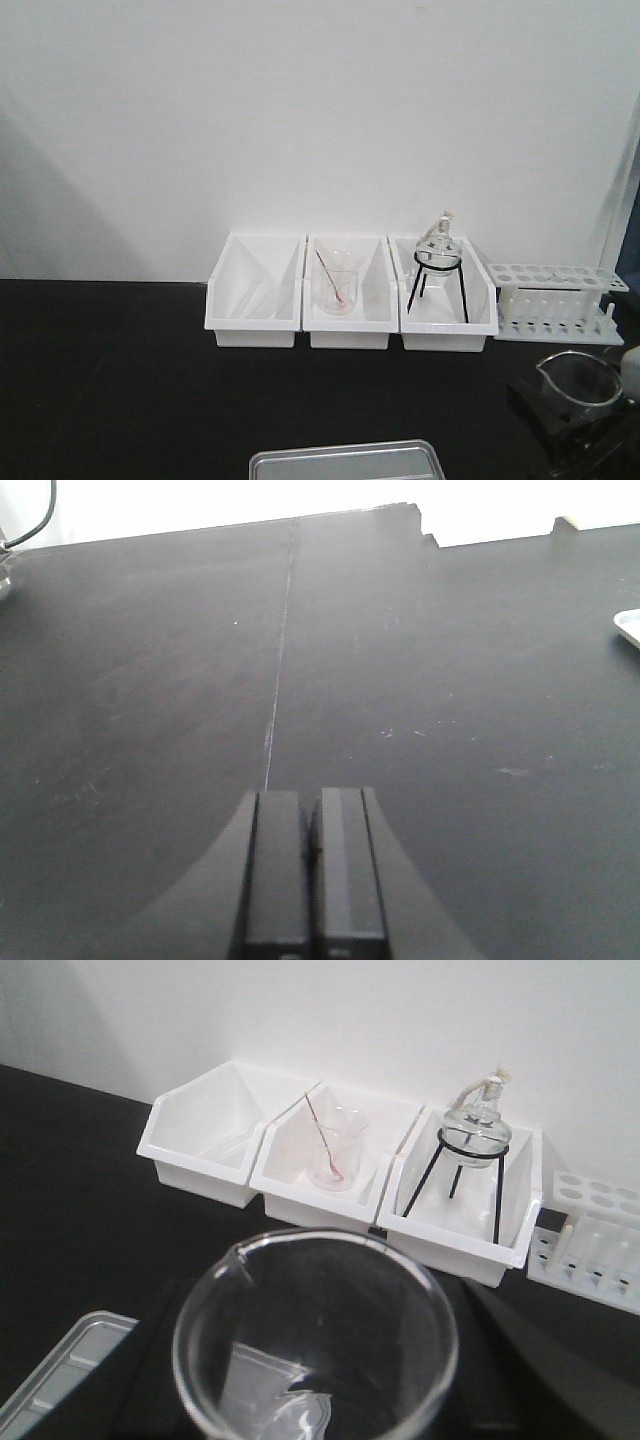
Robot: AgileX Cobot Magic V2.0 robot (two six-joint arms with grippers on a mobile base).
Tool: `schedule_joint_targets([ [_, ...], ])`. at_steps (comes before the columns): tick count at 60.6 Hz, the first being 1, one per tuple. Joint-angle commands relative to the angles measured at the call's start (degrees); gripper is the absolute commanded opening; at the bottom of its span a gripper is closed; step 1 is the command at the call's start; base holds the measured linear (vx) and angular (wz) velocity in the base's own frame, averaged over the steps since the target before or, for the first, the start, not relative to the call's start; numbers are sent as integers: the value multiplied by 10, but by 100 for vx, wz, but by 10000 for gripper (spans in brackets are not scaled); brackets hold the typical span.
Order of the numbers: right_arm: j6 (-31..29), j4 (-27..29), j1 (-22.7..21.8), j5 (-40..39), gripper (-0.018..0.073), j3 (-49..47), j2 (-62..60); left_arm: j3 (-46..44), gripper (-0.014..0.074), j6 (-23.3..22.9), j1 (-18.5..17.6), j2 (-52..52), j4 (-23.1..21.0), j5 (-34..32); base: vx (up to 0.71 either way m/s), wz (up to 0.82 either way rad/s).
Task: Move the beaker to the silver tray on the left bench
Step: 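Approach the silver tray with the beaker in the right gripper, then lower the beaker onto the silver tray and open the right gripper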
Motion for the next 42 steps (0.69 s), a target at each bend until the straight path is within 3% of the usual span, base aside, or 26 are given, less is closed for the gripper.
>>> schedule_joint_targets([
  [1, 0, -4, -2, -16, -11, -19, 39, 11, 1, -1, -3, -4, -2, -43, 0, 0],
  [7, 0, -4, -2, -49, -11, -26, 121, 11, 1, -1, -3, -4, -2, -43, 0, 0],
  [12, -6, -5, -2, -128, -11, -52, 203, 11, 1, -1, -3, -4, -2, -43, 0, 0],
  [22, -87, 3, -2, -303, -11, -135, 371, 11, 1, -1, -3, -4, -2, -43, 0, 0],
  [32, -114, 67, -20, -447, -11, -186, 485, 11, 1, -1, -3, -4, -2, -43, 0, 0],
  [42, -234, 116, -62, -552, -11, -184, 546, 11, 1, -1, -3, -4, -2, -43, 0, 0],
])
